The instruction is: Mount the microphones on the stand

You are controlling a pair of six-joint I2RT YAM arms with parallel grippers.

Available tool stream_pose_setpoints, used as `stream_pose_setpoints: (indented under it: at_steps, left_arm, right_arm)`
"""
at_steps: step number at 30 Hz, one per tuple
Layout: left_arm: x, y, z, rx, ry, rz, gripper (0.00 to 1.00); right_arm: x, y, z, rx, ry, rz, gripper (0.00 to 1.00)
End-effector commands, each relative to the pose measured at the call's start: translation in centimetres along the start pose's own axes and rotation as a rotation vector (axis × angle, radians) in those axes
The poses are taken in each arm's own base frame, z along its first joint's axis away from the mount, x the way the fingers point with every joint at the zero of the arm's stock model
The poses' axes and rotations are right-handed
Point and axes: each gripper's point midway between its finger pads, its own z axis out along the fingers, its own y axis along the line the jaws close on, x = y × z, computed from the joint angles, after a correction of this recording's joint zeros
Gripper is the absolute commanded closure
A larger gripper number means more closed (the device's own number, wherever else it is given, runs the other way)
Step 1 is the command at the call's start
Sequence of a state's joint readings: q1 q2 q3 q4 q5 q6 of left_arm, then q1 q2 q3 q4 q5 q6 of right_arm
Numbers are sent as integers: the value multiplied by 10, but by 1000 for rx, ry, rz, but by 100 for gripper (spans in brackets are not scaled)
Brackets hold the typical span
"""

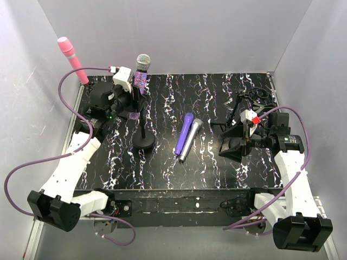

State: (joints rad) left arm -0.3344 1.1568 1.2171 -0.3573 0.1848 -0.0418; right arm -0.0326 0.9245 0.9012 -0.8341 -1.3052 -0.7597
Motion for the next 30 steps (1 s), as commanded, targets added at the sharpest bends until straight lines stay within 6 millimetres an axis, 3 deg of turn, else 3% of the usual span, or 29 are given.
stream_pose_setpoints:
  at_steps: [1, 15, 25, 30]
  left_arm:
    - [-42, 2, -8, -3, -155, 47, 95]
    - [-27, 37, 7, -112, -145, 102, 95]
    - [-35, 75, 13, -184, -241, 106, 95]
    - [-31, 81, 14, -180, -273, 93, 95]
  right_arm:
    - [-4, -2, 0, -10, -19, -15, 2]
    - [-4, -1, 0, -11, -21, -20, 2]
    - [-2, -1, 1, -14, -21, -13, 2]
    - [-1, -2, 1, -10, -19, -9, 2]
